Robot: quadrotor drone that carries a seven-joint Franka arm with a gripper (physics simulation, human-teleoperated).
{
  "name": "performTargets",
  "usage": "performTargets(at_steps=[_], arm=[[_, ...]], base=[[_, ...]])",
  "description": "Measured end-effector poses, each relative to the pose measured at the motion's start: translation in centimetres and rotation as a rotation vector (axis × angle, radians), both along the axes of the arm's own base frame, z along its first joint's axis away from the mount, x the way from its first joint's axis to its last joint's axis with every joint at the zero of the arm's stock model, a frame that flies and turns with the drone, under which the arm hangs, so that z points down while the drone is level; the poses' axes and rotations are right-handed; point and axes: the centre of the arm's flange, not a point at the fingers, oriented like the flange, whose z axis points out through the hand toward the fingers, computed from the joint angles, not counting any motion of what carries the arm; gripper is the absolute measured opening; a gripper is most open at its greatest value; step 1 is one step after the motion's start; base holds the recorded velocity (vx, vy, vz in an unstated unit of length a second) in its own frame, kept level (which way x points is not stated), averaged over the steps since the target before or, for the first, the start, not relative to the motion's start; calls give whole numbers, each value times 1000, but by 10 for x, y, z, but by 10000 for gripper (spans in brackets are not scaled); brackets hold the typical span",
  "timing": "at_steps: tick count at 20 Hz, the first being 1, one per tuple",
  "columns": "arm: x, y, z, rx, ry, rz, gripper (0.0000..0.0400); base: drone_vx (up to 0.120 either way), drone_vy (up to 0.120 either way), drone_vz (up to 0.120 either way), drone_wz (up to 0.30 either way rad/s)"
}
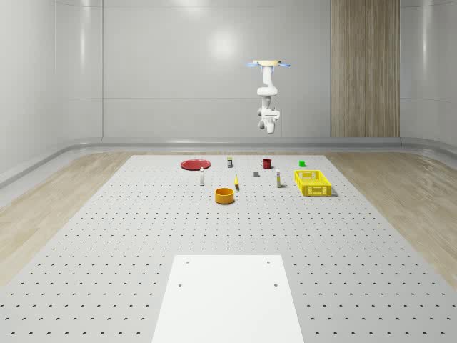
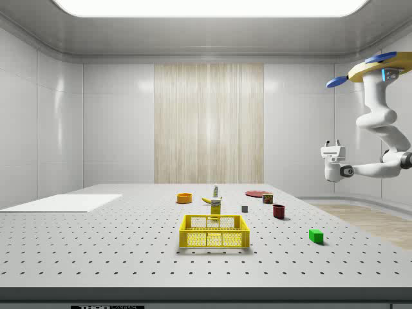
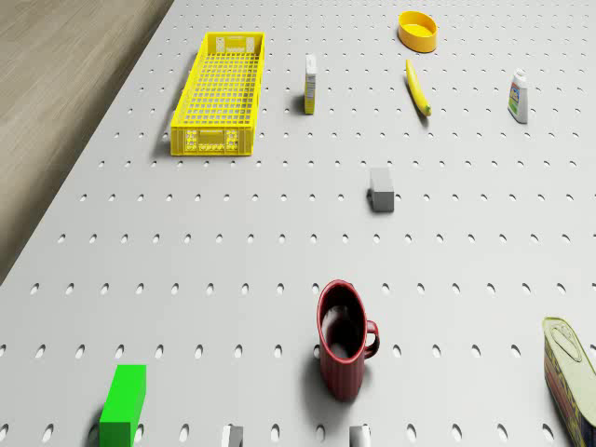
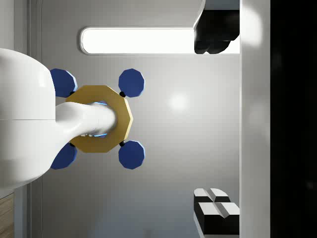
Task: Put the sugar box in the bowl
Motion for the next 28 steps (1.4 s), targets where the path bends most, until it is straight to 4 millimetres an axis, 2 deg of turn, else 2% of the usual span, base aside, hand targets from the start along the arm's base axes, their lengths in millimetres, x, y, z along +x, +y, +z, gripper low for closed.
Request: performTargets(at_steps=[8,13,21,28], arm=[[-3,0,56,0,-6,0,400],[-1,0,78,0,-10,0,400],[0,0,91,0,-16,0,400],[-1,0,93,0,-22,0,400]], base=[[0,0,0,0],[0,0,0,0],[0,0,0,0],[120,0,0,0]])
